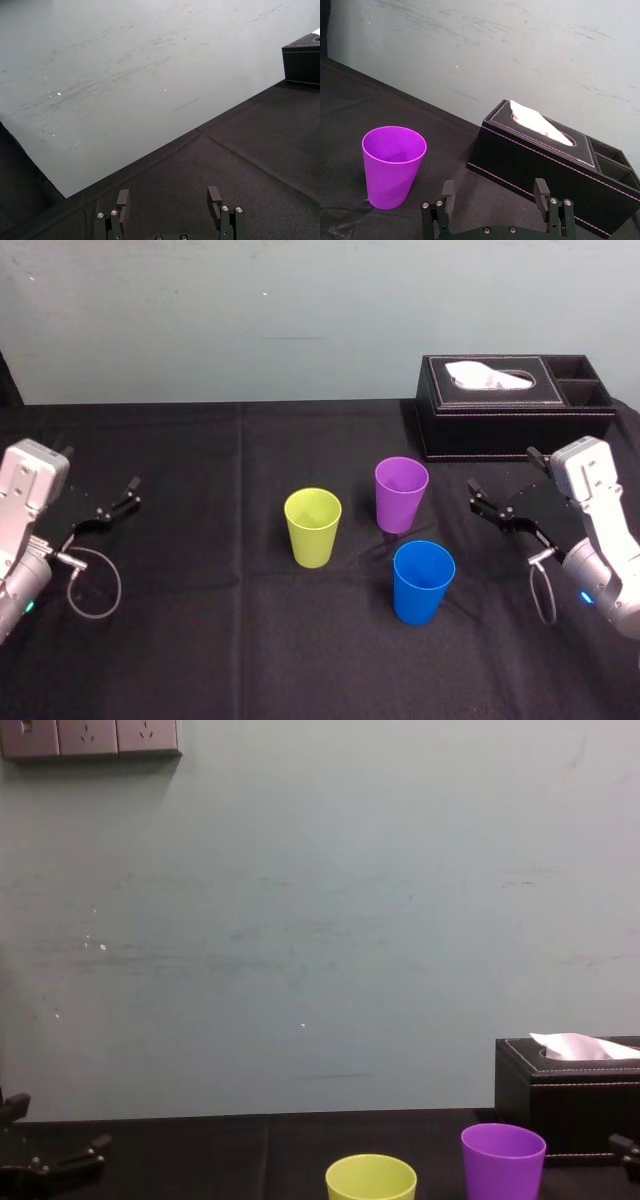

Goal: Stack the three plastic cups sequentially using one hand.

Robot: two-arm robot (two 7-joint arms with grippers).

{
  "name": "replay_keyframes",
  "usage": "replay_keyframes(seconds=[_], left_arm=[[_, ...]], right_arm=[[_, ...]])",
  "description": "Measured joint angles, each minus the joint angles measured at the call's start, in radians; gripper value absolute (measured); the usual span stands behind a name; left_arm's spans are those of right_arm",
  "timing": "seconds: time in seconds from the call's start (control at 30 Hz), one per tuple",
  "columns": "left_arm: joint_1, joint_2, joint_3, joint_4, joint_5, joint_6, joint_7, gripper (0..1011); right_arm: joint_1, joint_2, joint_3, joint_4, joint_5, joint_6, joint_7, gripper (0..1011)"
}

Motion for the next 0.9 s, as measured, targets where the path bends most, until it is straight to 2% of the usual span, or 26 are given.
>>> replay_keyframes(seconds=[0.9], left_arm=[[0.0,0.0,0.0,0.0,0.0,0.0,0.0,1010]], right_arm=[[0.0,0.0,0.0,0.0,0.0,0.0,0.0,1000]])
